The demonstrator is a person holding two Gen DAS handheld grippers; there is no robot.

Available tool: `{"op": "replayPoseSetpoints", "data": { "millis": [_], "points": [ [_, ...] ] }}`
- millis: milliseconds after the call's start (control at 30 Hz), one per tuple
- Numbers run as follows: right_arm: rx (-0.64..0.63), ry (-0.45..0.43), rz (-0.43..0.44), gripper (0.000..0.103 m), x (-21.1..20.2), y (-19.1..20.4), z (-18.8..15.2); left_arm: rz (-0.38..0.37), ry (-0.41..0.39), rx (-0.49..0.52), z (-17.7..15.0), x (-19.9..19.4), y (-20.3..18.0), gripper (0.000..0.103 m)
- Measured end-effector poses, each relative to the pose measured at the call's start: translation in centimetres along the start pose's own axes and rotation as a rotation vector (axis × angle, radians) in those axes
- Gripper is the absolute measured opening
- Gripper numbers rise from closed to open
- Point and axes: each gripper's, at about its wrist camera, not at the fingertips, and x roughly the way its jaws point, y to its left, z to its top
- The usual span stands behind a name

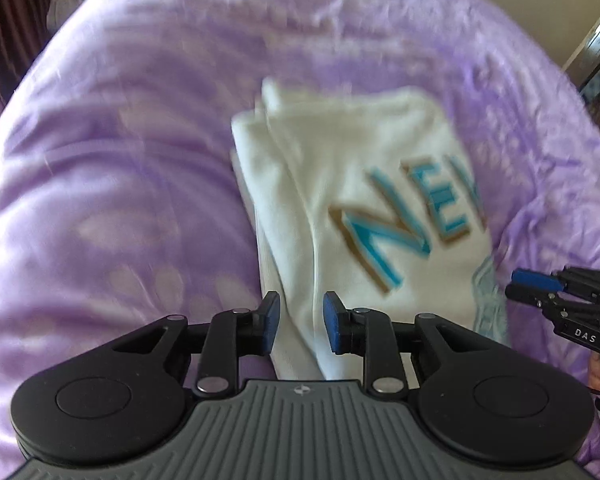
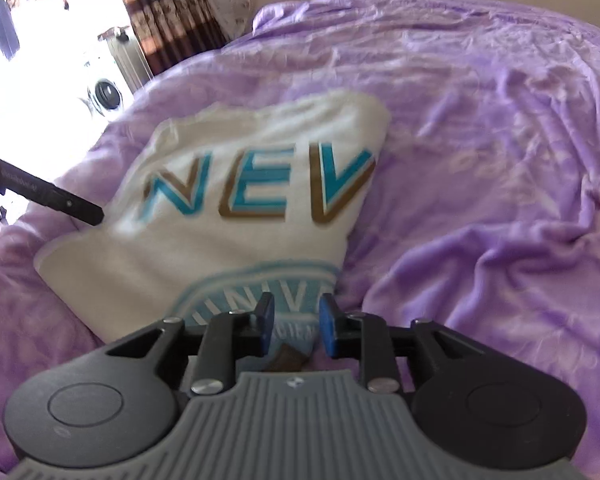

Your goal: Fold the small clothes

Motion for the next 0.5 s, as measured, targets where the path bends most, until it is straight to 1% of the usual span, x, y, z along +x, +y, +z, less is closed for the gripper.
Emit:
{"op": "replayPoseSetpoints", "data": {
  "millis": [67,133,167,233,300,367,433,500],
  "points": [
    [0.002,-0.031,0.002,0.022,-0.3,0.0,1.3,-0.01,-0.063,-0.041,0.9,-0.6,0.6,0.03],
    [-0.026,-0.064,-0.022,0.022,-0.1,0.3,2.9,-0.047,-0.111,-0.114,2.0,-0.5,1.3,0.03],
    [-0.034,-0.075,-0.024,0.022,0.2,0.3,3.7,-0.059,-0.124,-0.139,2.6,-0.1,1.6,0.03],
    [-0.019,-0.074,-0.018,0.021,1.4,0.0,5.2,-0.055,-0.136,-0.175,3.5,0.9,2.1,0.03],
    [-0.004,-0.066,-0.025,0.021,2.8,-0.4,6.1,-0.061,-0.123,-0.208,4.0,2.6,2.6,0.03],
    [-0.001,-0.043,-0.04,0.021,4.4,-0.9,6.4,-0.06,-0.093,-0.228,4.2,4.5,2.9,0.03],
    [0.012,-0.008,-0.051,0.02,6.1,-1.5,6.0,-0.033,-0.064,-0.239,4.2,6.1,3.3,0.03],
    [0.022,0.007,-0.04,0.019,7.1,-2.1,5.4,-0.005,-0.055,-0.243,4.2,7.0,3.5,0.026]
  ]
}}
